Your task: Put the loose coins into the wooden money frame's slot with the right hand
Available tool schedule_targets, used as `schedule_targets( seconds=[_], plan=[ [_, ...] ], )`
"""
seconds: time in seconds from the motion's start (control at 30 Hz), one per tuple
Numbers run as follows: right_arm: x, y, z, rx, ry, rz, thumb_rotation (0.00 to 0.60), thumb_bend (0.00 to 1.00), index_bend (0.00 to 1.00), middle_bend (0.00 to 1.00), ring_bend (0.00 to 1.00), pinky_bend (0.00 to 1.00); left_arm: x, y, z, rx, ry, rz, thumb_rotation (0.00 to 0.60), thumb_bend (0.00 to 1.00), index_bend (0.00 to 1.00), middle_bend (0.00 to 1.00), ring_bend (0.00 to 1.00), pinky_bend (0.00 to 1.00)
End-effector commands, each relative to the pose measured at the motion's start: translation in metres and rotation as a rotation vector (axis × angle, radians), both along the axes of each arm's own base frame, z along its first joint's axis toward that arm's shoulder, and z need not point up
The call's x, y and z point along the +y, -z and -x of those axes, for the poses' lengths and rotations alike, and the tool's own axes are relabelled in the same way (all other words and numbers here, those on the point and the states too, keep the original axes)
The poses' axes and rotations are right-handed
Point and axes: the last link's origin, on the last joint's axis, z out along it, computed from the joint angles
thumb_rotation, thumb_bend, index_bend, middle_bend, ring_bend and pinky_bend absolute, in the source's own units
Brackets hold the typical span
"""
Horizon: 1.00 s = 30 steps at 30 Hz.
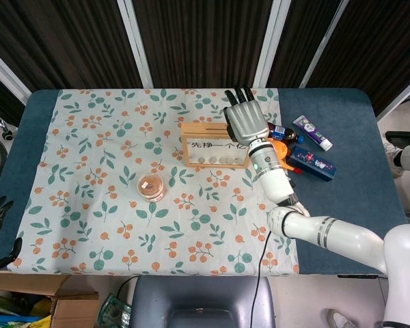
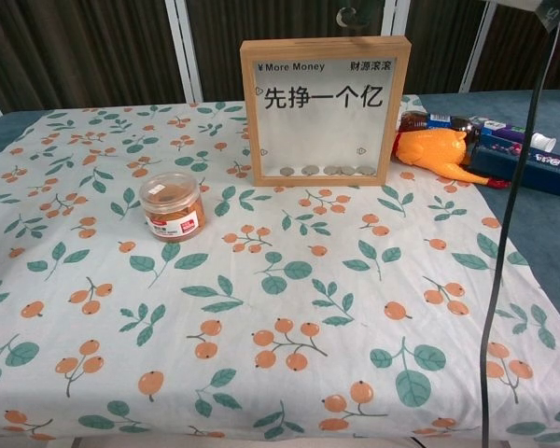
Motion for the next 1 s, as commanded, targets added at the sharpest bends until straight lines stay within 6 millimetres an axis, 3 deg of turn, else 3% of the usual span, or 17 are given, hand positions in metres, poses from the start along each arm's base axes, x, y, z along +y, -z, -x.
schedule_targets(
  seconds=[0.03,0.7,1.0],
  plan=[
    [-0.001,0.001,0.005,0.012,0.023,0.003,0.600,0.63,0.71,0.23,0.06,0.14,0.000,0.000,0.000,0.000,0.002,0.001,0.600,0.45,0.00,0.00,0.00,0.00],
    [-0.002,0.014,0.007,0.016,0.036,-0.004,0.600,0.63,0.70,0.23,0.06,0.14,0.000,0.000,0.000,0.000,0.002,0.000,0.600,0.45,0.00,0.00,0.00,0.00],
    [-0.001,0.016,0.004,-0.004,0.027,-0.004,0.600,0.62,0.58,0.23,0.06,0.14,0.000,-0.001,0.000,-0.004,0.003,-0.001,0.600,0.45,0.00,0.00,0.00,0.00]
  ],
)
